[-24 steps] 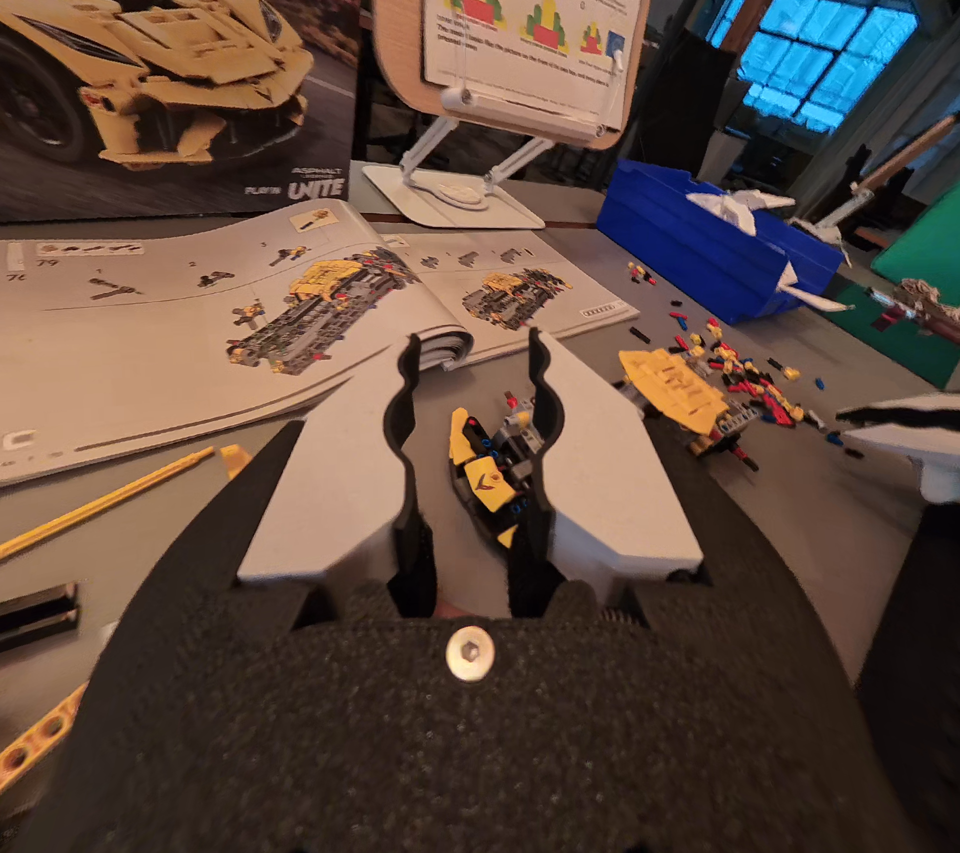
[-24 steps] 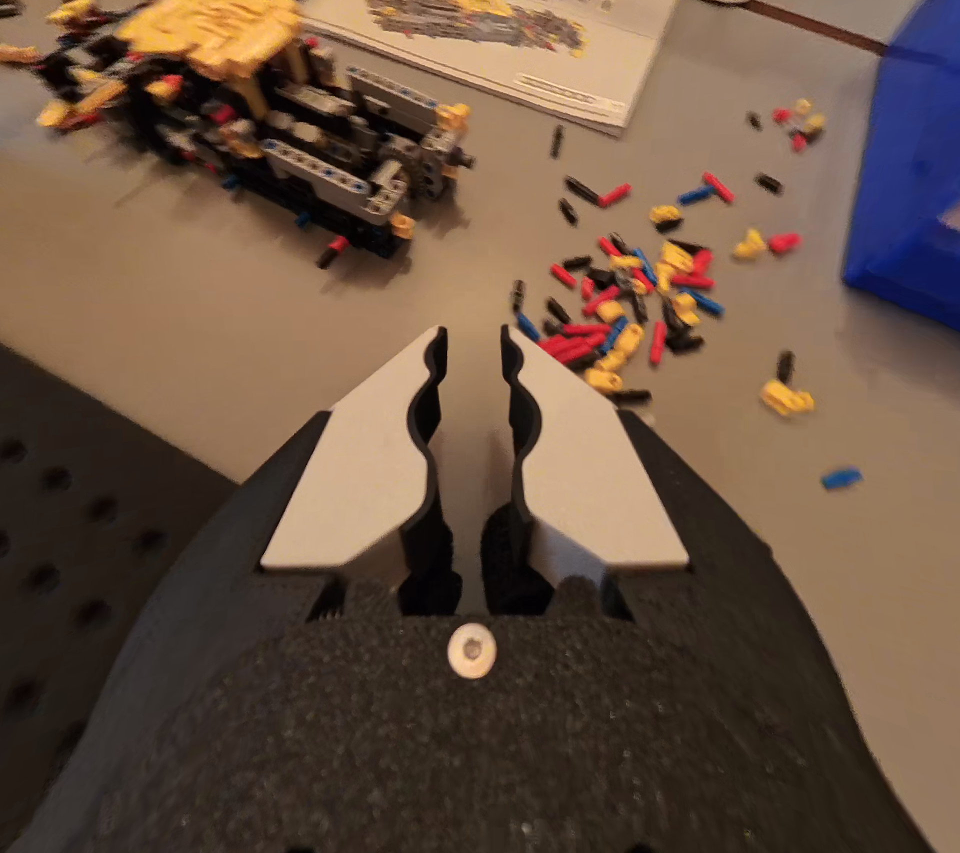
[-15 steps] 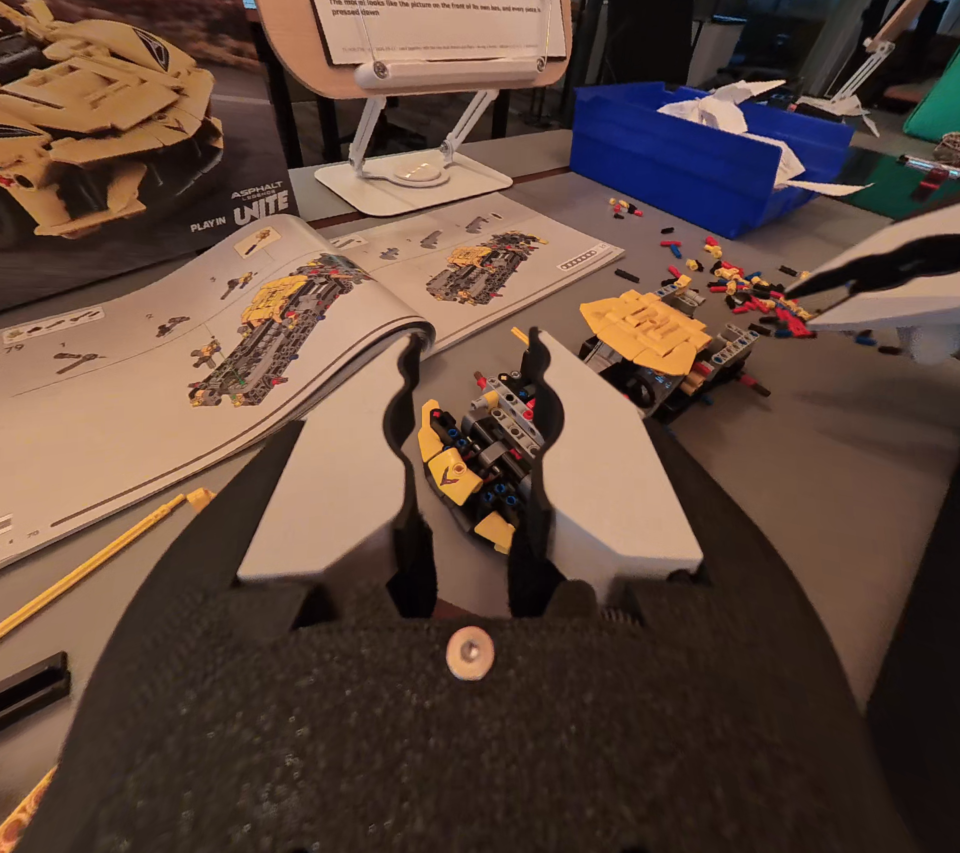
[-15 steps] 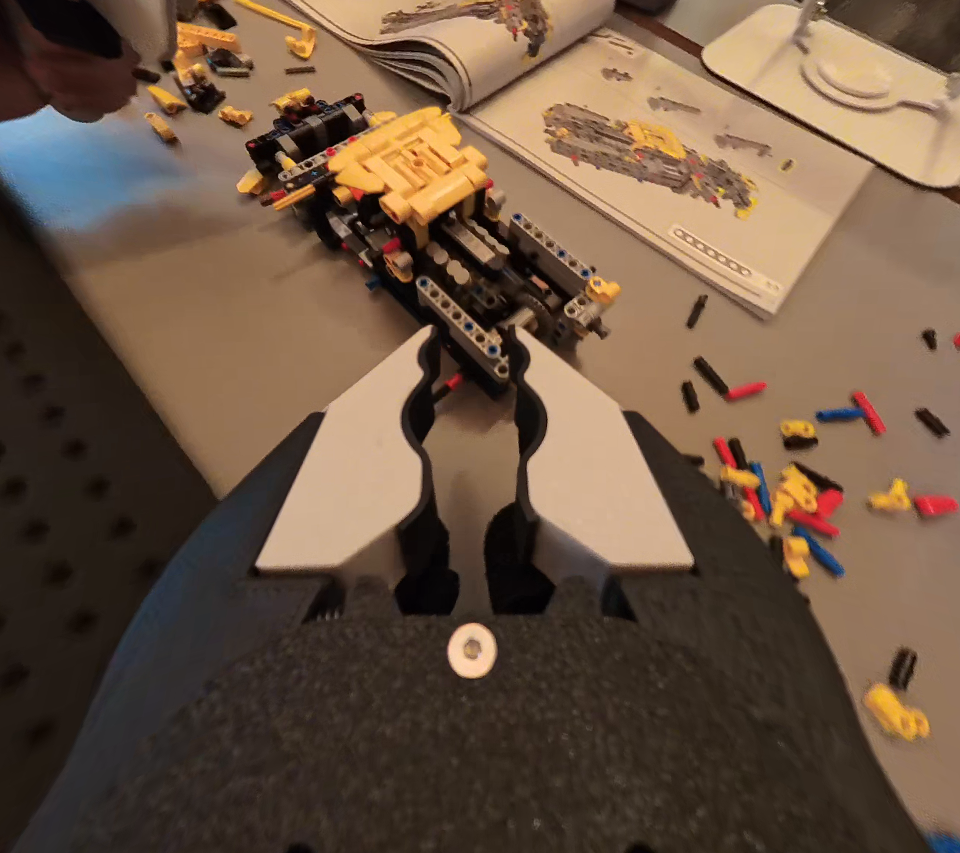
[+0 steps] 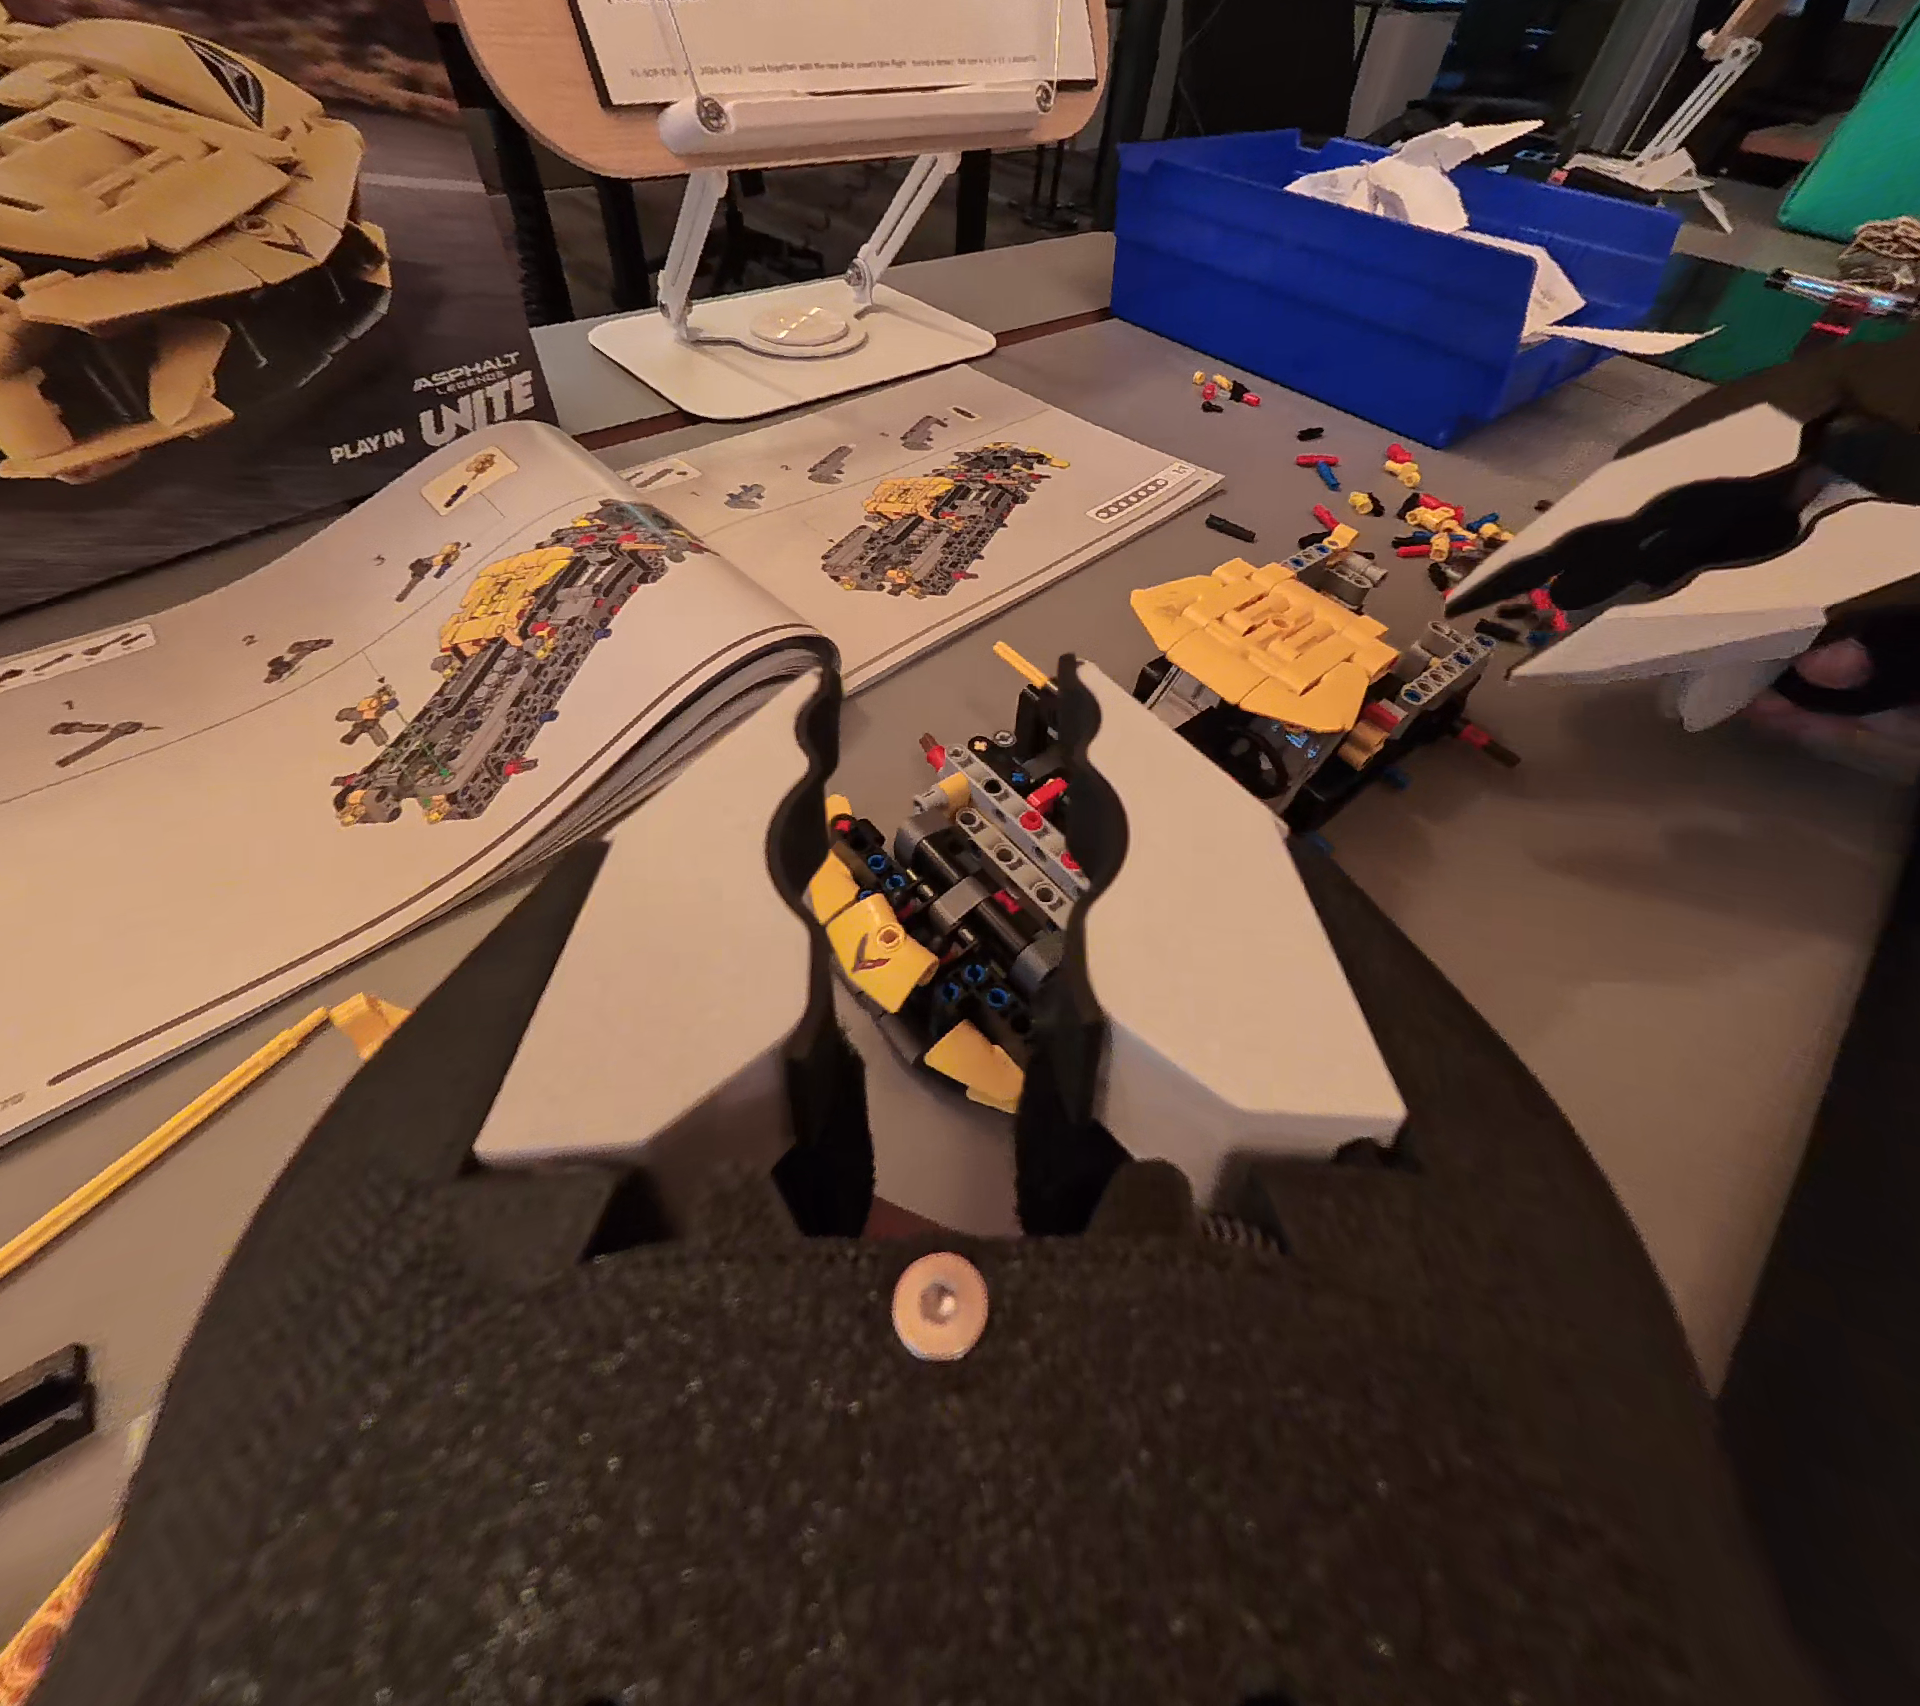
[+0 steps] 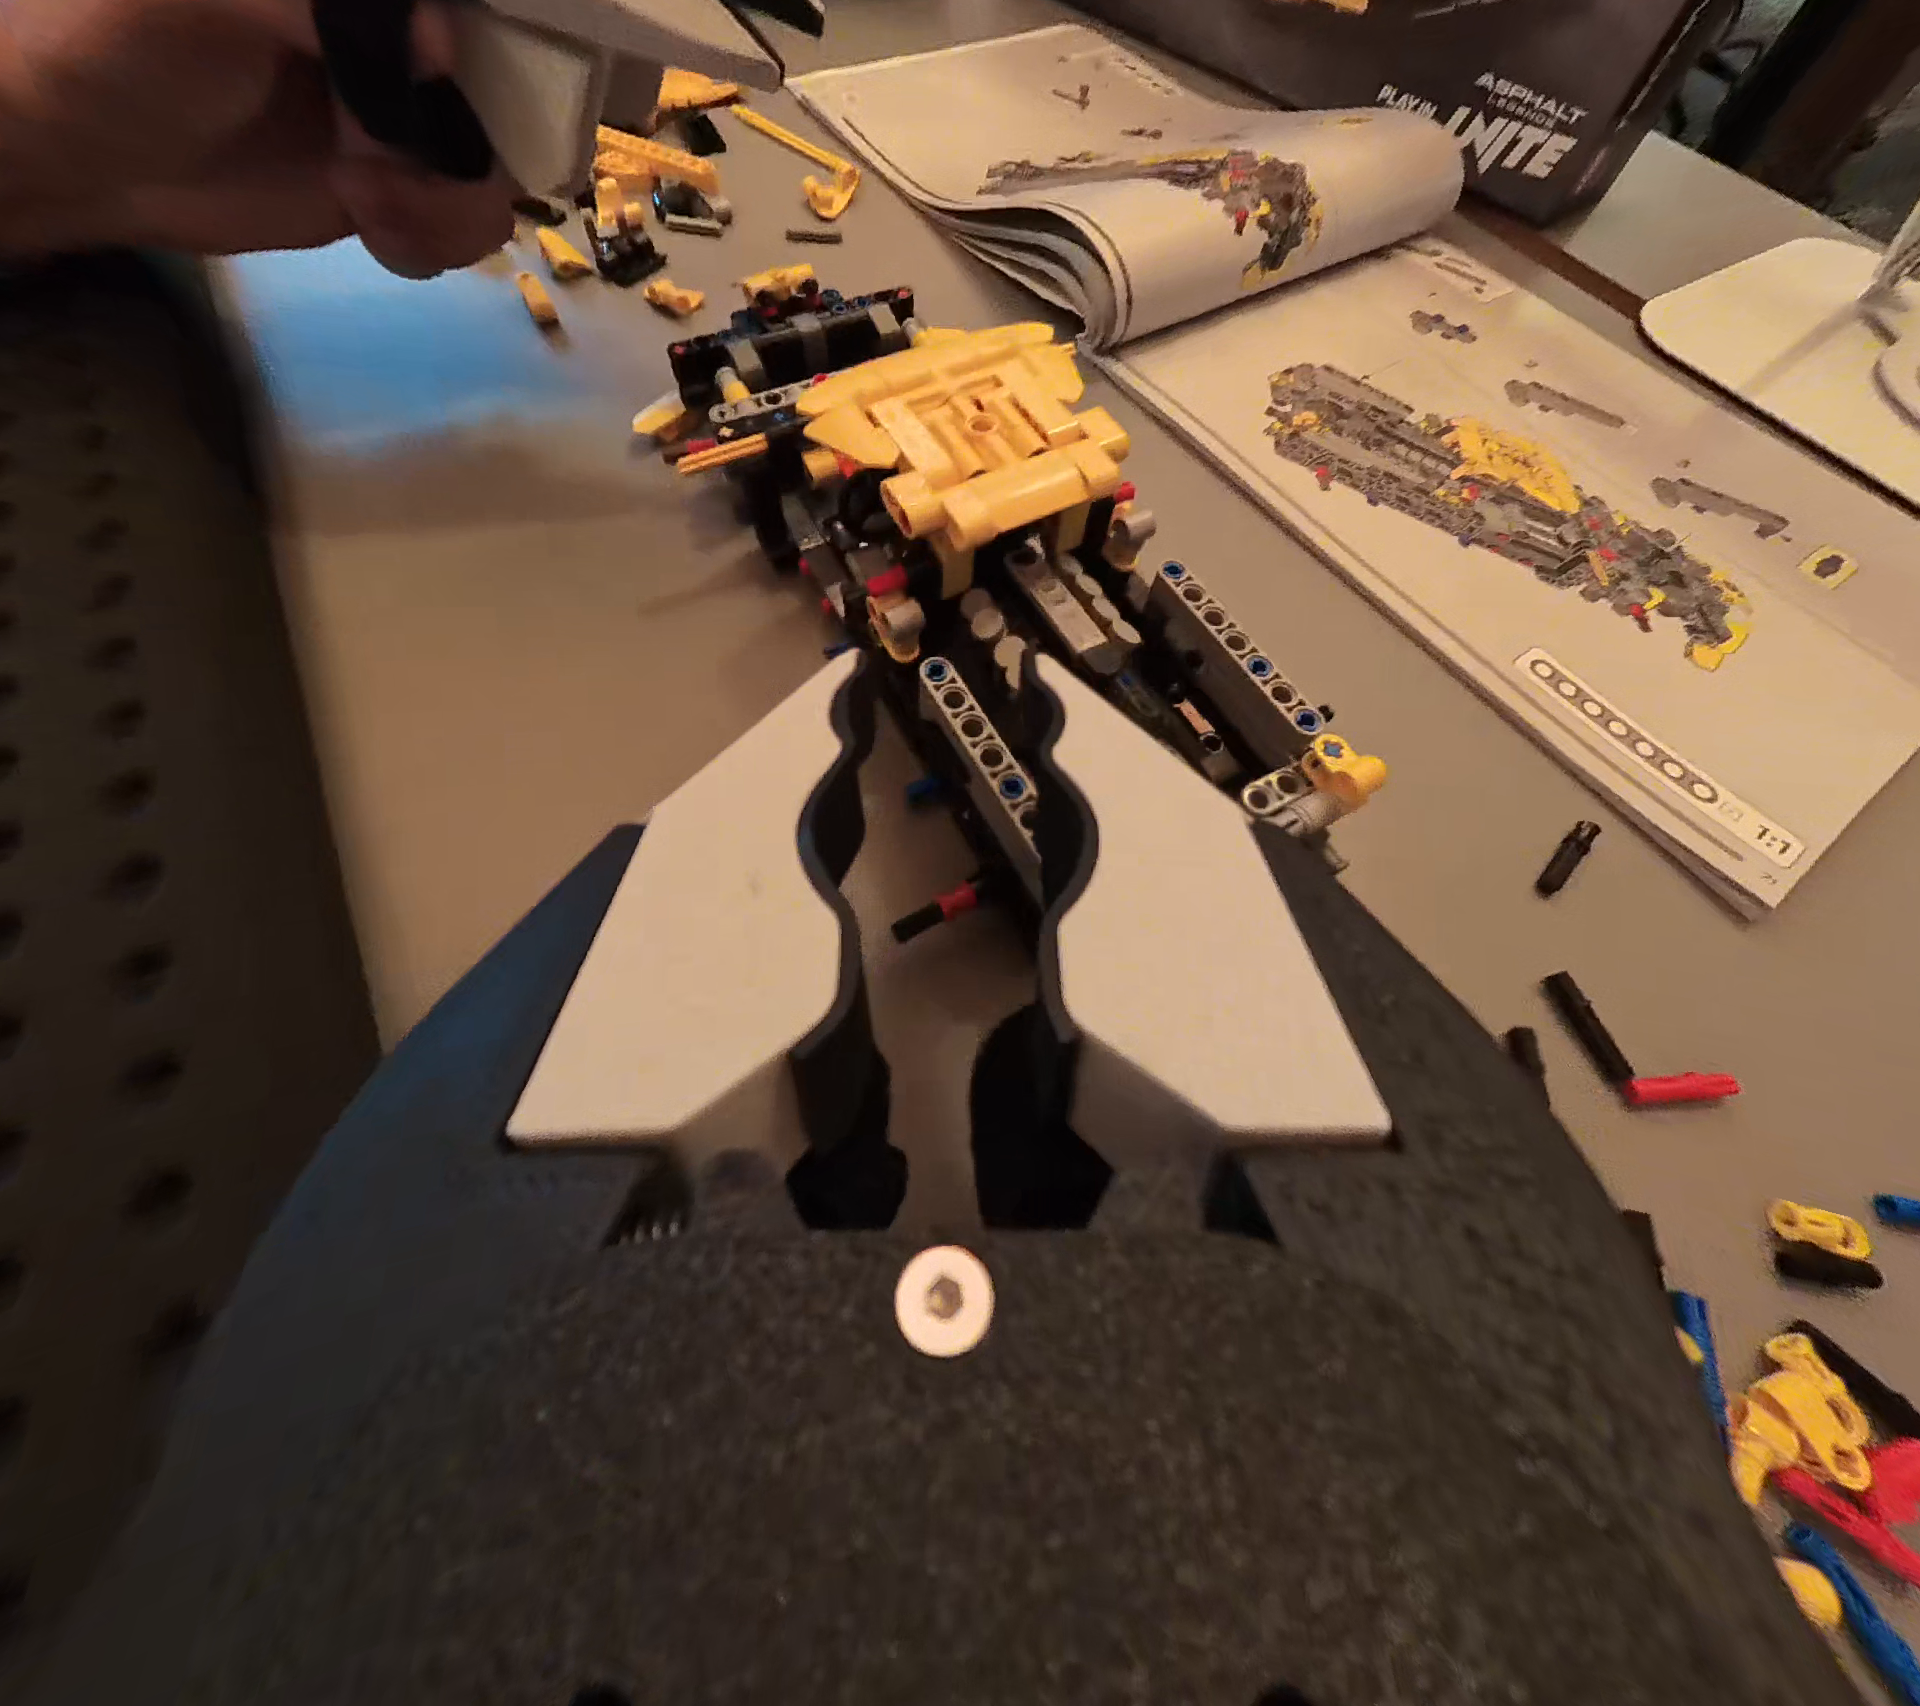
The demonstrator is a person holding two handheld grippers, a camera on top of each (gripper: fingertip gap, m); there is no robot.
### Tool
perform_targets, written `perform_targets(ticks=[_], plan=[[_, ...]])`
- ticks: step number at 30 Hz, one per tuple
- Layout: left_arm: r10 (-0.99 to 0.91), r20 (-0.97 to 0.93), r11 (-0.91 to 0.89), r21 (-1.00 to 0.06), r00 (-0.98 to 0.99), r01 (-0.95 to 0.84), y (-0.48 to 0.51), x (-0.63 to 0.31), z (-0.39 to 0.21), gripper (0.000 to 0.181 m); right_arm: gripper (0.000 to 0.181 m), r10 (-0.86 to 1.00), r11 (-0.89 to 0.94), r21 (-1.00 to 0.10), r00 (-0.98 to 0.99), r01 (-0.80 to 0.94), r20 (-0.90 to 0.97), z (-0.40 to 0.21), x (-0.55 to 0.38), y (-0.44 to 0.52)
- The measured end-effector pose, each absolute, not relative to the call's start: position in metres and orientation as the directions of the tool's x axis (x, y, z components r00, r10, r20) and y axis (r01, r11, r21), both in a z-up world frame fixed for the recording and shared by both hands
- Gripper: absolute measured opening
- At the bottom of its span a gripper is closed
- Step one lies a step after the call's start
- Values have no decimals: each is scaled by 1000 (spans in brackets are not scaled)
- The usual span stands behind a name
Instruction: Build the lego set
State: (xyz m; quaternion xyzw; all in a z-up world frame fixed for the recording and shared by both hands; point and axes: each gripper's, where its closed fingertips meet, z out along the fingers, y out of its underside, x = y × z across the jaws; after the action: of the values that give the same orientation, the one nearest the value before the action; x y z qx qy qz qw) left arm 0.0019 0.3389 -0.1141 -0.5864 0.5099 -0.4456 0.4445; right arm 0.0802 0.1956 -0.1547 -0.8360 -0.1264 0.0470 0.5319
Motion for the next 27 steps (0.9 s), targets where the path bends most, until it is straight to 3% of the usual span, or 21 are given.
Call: perform_targets(ticks=[5,9,14,18,22,27], plan=[[-999,46,-50,-976,21,-214,327,4,-116,42,26,246,-414,-899,968,140,38,-155,88,198],[-945,101,-56,-987,-311,-152,271,4,-89,43,26,289,-433,-886,957,165,37,-155,90,195],[-867,-88,256,-923,-491,-287,247,25,-98,64,29,449,-554,-767,892,325,54,-167,85,196],[-799,-86,395,-821,-596,-411,248,49,-128,85,24,534,-613,-670,845,418,39,-178,83,202],[-763,-44,434,-774,-645,-460,245,70,-153,86,9,588,-596,-638,806,487,66,-177,74,206],[-755,-16,436,-758,-656,-484,242,80,-164,76,10,606,-593,-610,790,526,93,-180,68,210]])
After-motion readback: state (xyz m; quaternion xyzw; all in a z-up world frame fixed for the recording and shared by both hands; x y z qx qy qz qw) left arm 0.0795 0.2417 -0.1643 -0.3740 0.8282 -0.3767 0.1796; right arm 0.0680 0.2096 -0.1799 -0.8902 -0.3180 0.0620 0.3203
